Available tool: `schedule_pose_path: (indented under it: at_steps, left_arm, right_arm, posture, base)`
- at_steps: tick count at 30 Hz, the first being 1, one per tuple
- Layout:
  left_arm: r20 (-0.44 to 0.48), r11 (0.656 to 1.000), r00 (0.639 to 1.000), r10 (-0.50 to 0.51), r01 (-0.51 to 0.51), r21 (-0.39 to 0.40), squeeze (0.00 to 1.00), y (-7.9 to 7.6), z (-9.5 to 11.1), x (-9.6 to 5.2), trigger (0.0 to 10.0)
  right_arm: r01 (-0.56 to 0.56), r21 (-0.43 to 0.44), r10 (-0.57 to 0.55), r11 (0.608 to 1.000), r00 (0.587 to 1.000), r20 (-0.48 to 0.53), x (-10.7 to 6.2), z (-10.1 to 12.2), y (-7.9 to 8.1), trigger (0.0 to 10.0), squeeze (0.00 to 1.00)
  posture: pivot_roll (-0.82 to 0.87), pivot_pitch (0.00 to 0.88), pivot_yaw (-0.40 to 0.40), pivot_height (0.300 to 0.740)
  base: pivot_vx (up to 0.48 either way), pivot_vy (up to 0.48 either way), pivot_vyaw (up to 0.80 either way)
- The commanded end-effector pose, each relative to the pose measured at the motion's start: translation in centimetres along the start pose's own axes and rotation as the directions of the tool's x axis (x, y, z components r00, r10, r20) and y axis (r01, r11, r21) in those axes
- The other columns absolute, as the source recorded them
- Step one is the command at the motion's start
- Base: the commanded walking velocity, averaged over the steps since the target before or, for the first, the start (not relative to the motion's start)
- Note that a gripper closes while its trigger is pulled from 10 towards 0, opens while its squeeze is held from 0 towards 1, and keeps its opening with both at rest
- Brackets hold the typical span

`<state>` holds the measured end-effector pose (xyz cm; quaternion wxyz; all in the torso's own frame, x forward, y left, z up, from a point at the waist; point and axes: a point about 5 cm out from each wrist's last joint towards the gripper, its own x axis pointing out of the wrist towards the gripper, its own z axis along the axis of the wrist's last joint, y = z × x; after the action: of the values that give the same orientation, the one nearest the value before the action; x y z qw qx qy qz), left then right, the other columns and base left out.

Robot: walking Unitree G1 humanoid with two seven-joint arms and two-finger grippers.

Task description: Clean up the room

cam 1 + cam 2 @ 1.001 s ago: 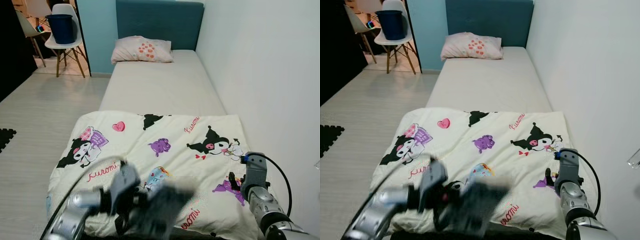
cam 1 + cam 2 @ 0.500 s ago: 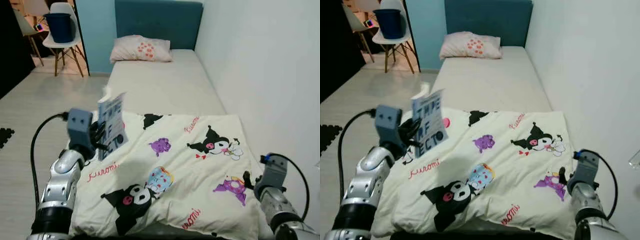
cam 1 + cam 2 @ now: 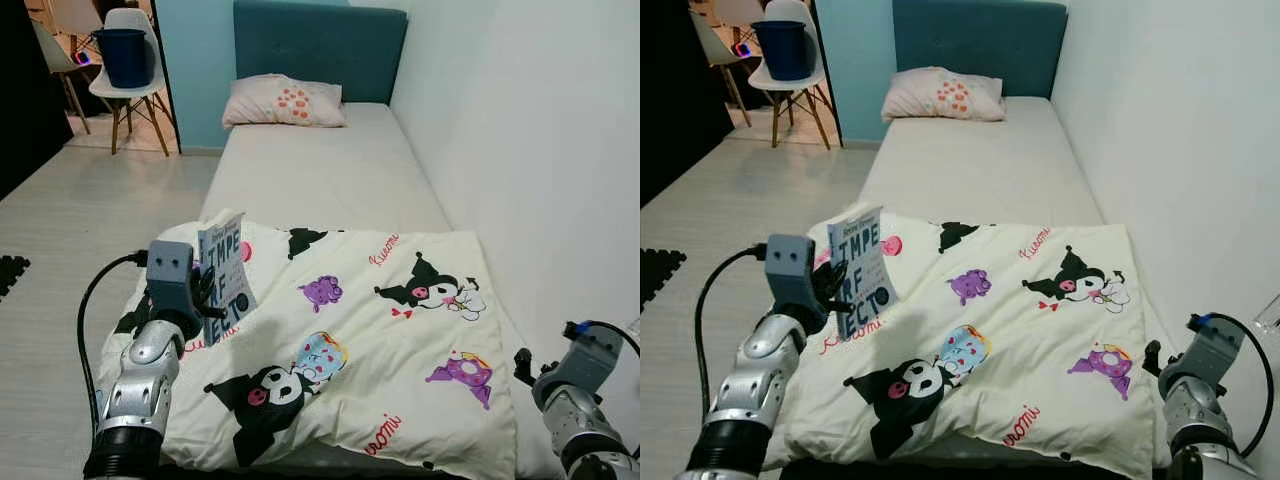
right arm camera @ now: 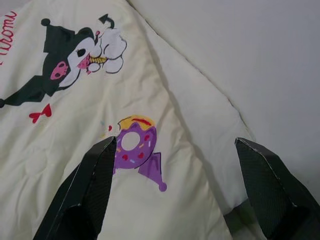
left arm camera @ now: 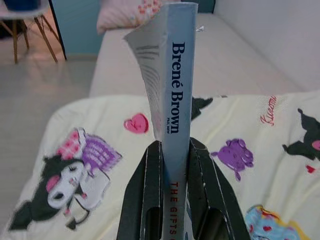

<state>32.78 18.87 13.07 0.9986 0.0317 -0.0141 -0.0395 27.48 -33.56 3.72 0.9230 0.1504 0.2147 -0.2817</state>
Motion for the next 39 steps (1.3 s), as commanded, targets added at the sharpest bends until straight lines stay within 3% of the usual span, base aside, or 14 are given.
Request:
schedule_pose_path:
  at_steps: [1, 9, 18, 30, 36, 39]
  left_arm:
    - [0.053, 0.995, 0.998, -0.018, 0.013, 0.095, 0.0, 0.1, 1.3, 0.5, 10.0]
    - [0.082, 0.986, 0.996, -0.041, 0.027, 0.163, 0.0, -0.5, 2.1, 0.7, 10.0]
    - [0.084, 0.983, 0.995, -0.048, 0.032, 0.181, 0.0, -0.8, 1.9, 0.4, 10.0]
    - [0.095, 0.974, 0.994, -0.057, 0.035, 0.223, 0.0, -0.7, 2.2, 0.3, 10.0]
    - [0.097, 0.973, 0.993, -0.066, 0.042, 0.226, 0.0, -1.2, 2.2, 0.3, 10.0]
    - [0.093, 0.973, 0.993, -0.068, 0.046, 0.224, 0.0, -1.4, 2.0, 0.2, 10.0]
  right_arm:
    - [-0.006, 0.024, 0.007, 1.0, 0.999, -0.035, -0.1, -0.7, -0.3, 10.0, 0.0]
    - [0.008, -0.008, -0.008, 1.0, 0.998, -0.061, -0.2, -1.4, -0.1, 10.0, 0.0]
    - [-0.007, -0.003, 0.007, 1.0, 0.998, -0.064, -0.2, -1.5, 0.3, 10.0, 0.0]
    - [-0.103, 0.124, 0.109, 0.987, 0.993, -0.043, -0.2, -1.6, 1.6, 10.0, 0.0]
    - [-0.139, 0.121, 0.14, 0.983, 0.99, 0.001, -0.1, -0.9, 1.8, 10.0, 0.0]
    - [-0.24, 0.019, 0.239, 0.971, 0.97, 0.043, -0.1, 0.1, 3.3, 10.0, 0.0]
  posture:
    - [0.0, 0.0, -0.056, 0.66]
    - [0.0, 0.0, -0.052, 0.625]
    - [0.01, 0.0, -0.049, 0.595]
    - [0.0, 0.0, -0.038, 0.555]
    - [0.0, 0.0, -0.039, 0.545]
    - [-0.01, 0.0, -0.038, 0.545]
  base:
    - [0.0, 0.0, 0.0]
    - [0.0, 0.0, 0.0]
    - [0.0, 0.0, 0.0]
    - [0.0, 0.0, 0.0]
    - [0.0, 0.0, 0.0]
    - [0.0, 0.0, 0.0]
